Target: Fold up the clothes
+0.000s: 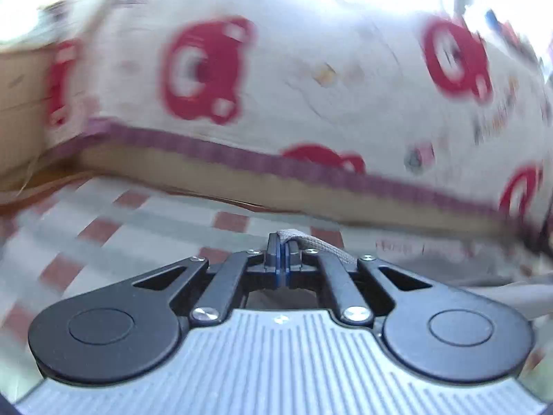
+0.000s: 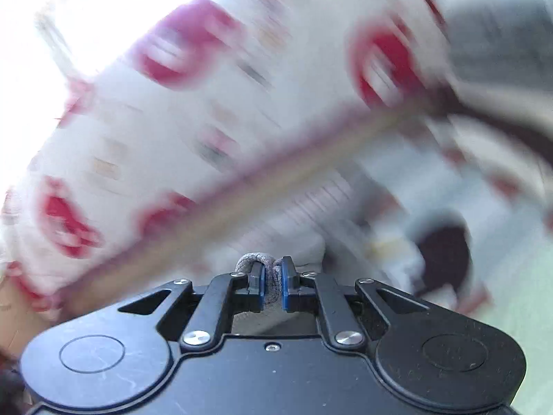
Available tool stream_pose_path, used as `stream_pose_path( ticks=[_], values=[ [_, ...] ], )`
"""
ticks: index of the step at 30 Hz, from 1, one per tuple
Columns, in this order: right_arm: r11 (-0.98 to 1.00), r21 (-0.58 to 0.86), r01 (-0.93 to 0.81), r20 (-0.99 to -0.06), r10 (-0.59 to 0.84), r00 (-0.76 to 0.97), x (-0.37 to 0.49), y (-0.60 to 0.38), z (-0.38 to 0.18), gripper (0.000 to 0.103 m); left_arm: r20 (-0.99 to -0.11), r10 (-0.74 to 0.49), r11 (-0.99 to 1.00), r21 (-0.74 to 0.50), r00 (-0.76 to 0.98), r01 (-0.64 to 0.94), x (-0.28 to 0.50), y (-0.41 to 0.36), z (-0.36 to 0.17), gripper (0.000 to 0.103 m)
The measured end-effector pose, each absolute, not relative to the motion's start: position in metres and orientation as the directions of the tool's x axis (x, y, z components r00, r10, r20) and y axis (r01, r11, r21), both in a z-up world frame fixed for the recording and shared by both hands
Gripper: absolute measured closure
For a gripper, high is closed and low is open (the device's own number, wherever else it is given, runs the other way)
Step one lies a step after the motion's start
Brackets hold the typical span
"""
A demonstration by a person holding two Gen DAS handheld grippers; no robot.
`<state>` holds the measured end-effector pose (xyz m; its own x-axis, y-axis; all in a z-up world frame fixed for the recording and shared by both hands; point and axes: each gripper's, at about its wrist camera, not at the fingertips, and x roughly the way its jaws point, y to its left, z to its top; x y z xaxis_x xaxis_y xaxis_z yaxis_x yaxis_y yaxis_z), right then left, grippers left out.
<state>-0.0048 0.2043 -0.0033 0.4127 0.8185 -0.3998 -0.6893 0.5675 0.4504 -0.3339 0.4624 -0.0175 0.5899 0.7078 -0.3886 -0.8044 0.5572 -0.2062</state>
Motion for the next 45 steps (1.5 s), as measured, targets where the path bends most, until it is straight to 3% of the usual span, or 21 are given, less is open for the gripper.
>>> stream_pose_path(
  ticks=[3,7,10,14,21,25,28,31,34,36,38,41,42,43,44,45],
  values=[
    [0.547,0.323,-0.772,-0.372,0.823,0.428,-0.028,0.183,0.032,0.092,-0.432,0.664,0.543,-0.282,0.61,-0.791,-0.359,0.435,-0.023,0.101],
    [0.603,0.263,-0.753,-0.5,0.753,0.428,-0.018,0.164,0.0,0.092,-0.552,0.562,0.516,-0.348,0.616,-0.783,-0.369,0.42,-0.043,0.1],
    [0.638,0.246,-0.729,-0.578,0.701,0.419,-0.005,0.153,-0.045,0.093,-0.6,0.536,0.526,-0.314,0.594,-0.791,-0.371,0.408,-0.056,0.1],
    [0.657,0.271,-0.703,-0.613,0.681,0.401,0.003,0.13,-0.088,0.096,-0.667,0.525,0.528,-0.232,0.529,-0.817,-0.371,0.391,-0.076,0.099],
    [0.617,0.339,-0.711,-0.611,0.719,0.333,0.011,0.097,-0.126,0.096,-0.71,0.482,0.569,-0.192,0.513,-0.8,-0.378,0.376,-0.078,0.093],
    [0.56,0.307,-0.77,-0.604,0.74,0.297,0.004,0.099,-0.135,0.096,-0.734,0.477,0.603,-0.127,0.484,-0.788,-0.387,0.365,-0.059,0.089],
    [0.507,0.294,-0.81,-0.587,0.765,0.266,-0.002,0.098,-0.137,0.094,-0.734,0.49,0.654,-0.047,0.47,-0.755,-0.386,0.352,-0.04,0.075],
    [0.476,0.291,-0.83,-0.58,0.778,0.243,-0.003,0.096,-0.139,0.092,-0.707,0.435,0.742,-0.069,0.558,-0.667,-0.373,0.348,-0.031,0.061],
    [0.458,0.3,-0.837,-0.567,0.791,0.23,-0.001,0.094,-0.141,0.091,-0.734,0.387,0.832,0.016,0.558,-0.555,-0.336,0.348,-0.045,0.059],
    [0.461,0.301,-0.835,-0.57,0.789,0.23,0.002,0.094,-0.142,0.091,-0.752,0.389,0.873,0.118,0.532,-0.473,-0.31,0.347,-0.062,0.05],
    [0.457,0.303,-0.836,-0.57,0.79,0.225,0.003,0.093,-0.142,0.091,-0.783,0.379,0.898,0.181,0.494,-0.402,-0.287,0.347,-0.082,0.047],
    [0.442,0.29,-0.849,-0.575,0.79,0.214,0.001,0.094,-0.14,0.091,-0.827,0.321,0.92,0.155,0.462,-0.361,-0.265,0.358,-0.107,0.051],
    [0.434,0.28,-0.857,-0.578,0.788,0.21,0.0,0.095,-0.139,0.091,-0.838,0.309,0.915,0.133,0.45,-0.381,-0.264,0.365,-0.114,0.057],
    [0.428,0.27,-0.863,-0.581,0.787,0.208,0.0,0.096,-0.139,0.091,-0.848,0.298,0.907,0.11,0.438,-0.406,-0.263,0.372,-0.12,0.078],
    [0.425,0.261,-0.867,-0.585,0.784,0.208,-0.001,0.097,-0.138,0.089,-0.847,0.302,0.896,0.095,0.437,-0.435,-0.267,0.377,-0.122,0.091],
    [0.422,0.253,-0.871,-0.588,0.782,0.208,-0.001,0.097,-0.138,0.089,-0.844,0.308,0.882,0.081,0.439,-0.464,-0.271,0.382,-0.122,0.091]
  ],
)
